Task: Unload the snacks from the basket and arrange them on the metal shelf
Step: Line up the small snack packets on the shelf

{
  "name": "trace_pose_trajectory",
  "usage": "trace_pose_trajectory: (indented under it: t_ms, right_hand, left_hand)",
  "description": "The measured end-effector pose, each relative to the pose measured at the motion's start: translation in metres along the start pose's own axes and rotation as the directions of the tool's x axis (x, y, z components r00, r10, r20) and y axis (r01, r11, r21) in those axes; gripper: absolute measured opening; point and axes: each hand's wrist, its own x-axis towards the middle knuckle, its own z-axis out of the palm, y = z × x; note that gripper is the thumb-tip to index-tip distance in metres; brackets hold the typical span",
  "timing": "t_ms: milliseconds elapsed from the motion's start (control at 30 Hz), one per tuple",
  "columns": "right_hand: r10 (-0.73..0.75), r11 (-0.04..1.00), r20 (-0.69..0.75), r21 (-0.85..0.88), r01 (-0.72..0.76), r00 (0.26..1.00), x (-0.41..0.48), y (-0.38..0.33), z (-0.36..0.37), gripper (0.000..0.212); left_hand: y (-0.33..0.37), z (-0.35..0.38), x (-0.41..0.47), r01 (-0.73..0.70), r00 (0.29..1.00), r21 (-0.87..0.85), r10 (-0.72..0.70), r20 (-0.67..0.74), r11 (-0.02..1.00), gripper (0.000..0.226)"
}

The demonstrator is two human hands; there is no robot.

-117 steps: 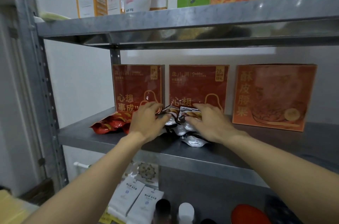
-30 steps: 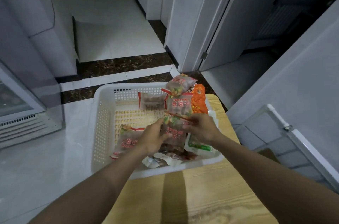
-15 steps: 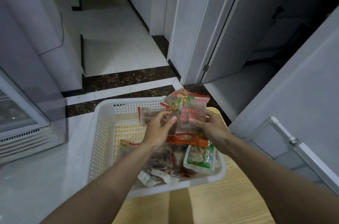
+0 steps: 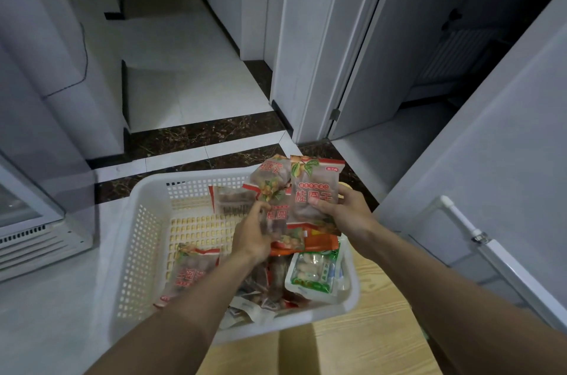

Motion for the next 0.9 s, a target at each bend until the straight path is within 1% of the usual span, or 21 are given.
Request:
trace_pose_trajectory:
  t_ms: [67,100,133,200,233,267,300,333,367,400,433,467,500,567,633,733,833,900]
  right_hand:
    - [-0.004,1.000,0.000,-0.002,0.004,1.000,0.000,0.000,-0.002,0.019]
    - [-0.006,1.000,-0.003,-0.005,0.006,1.000,0.000,0.000,-0.003,0.018]
    - [-0.007,1.000,-0.005,-0.011,0.007,1.000,-0.001,0.000,-0.004,0.018]
    - [-0.004,1.000,-0.006,-0.019,0.004,1.000,-0.002,0.001,-0.005,0.017]
    - [-0.001,1.000,-0.006,-0.021,0.001,1.000,-0.003,0.001,-0.004,0.017]
    - [0.001,1.000,-0.004,-0.020,-0.001,1.000,-0.004,0.001,-0.004,0.016]
    - [0.003,1.000,0.000,-0.020,-0.003,1.000,-0.005,0.001,-0.004,0.015]
    - [0.002,1.000,0.006,-0.019,-0.002,1.000,-0.007,0.001,-0.004,0.015]
    - [-0.001,1.000,0.013,-0.020,0.002,1.000,-0.010,0.000,-0.003,0.014]
    - [-0.005,1.000,0.018,-0.020,0.005,1.000,-0.013,0.000,-0.003,0.015]
    - [-0.007,1.000,0.023,-0.019,0.007,1.000,-0.017,-0.001,-0.003,0.015]
    - [-0.006,1.000,0.029,-0.019,0.007,1.000,-0.021,-0.001,-0.002,0.016]
    - [-0.005,1.000,0.033,-0.020,0.006,0.999,-0.026,-0.001,-0.001,0.017]
    - [-0.007,1.000,0.036,-0.021,0.008,0.999,-0.037,-0.003,0.000,0.019]
    - [-0.016,1.000,0.029,-0.016,0.017,0.999,-0.051,-0.005,0.002,0.020]
    - [-0.033,0.999,0.016,-0.008,0.033,0.999,-0.077,-0.008,0.005,0.021]
    - [-0.043,0.999,-0.018,-0.004,0.043,0.999,-0.111,-0.011,0.011,0.024]
    - [-0.066,0.998,-0.050,-0.016,0.066,0.997,-0.139,-0.012,0.017,0.024]
  left_hand:
    - [-0.002,0.001,-0.003,0.029,0.999,-0.049,-0.030,-0.018,0.998,0.046]
    - [-0.001,0.002,-0.006,0.006,1.000,-0.042,-0.008,-0.029,0.999,0.047]
    - [0.000,0.002,-0.010,-0.022,0.999,0.009,0.023,-0.040,1.000,0.047]
    - [0.002,0.001,-0.019,-0.102,0.991,0.164,0.115,-0.075,0.981,0.044]
    - [-0.002,0.001,-0.021,-0.125,0.983,0.272,0.156,-0.094,0.954,0.050]
    - [-0.004,0.000,-0.024,-0.118,0.980,0.368,0.168,-0.107,0.922,0.062]
    - [-0.010,-0.001,-0.025,-0.116,0.979,0.425,0.177,-0.105,0.898,0.073]
    - [-0.013,-0.004,-0.027,-0.106,0.982,0.403,0.159,-0.099,0.909,0.077]
    - [-0.011,-0.006,-0.031,-0.114,0.984,0.360,0.154,-0.086,0.926,0.076]
    - [-0.009,-0.010,-0.035,-0.116,0.988,0.262,0.139,-0.070,0.958,0.071]
    - [-0.006,-0.014,-0.039,-0.112,0.990,0.122,0.120,-0.067,0.986,0.062]
    - [-0.001,-0.018,-0.047,-0.077,0.996,-0.015,0.076,-0.044,0.997,0.052]
    - [0.000,-0.022,-0.052,-0.059,0.998,-0.100,0.058,-0.009,0.993,0.045]
    - [0.003,-0.027,-0.063,-0.084,0.996,-0.117,0.086,0.012,0.990,0.050]
    - [0.005,-0.033,-0.076,-0.149,0.989,-0.062,0.149,-0.004,0.987,0.056]
    - [0.011,-0.043,-0.096,-0.205,0.979,-0.070,0.205,-0.005,0.976,0.056]
    - [0.017,-0.051,-0.119,-0.247,0.967,-0.125,0.253,0.034,0.961,0.053]
    - [0.020,-0.055,-0.139,-0.256,0.960,-0.191,0.273,0.063,0.947,0.054]
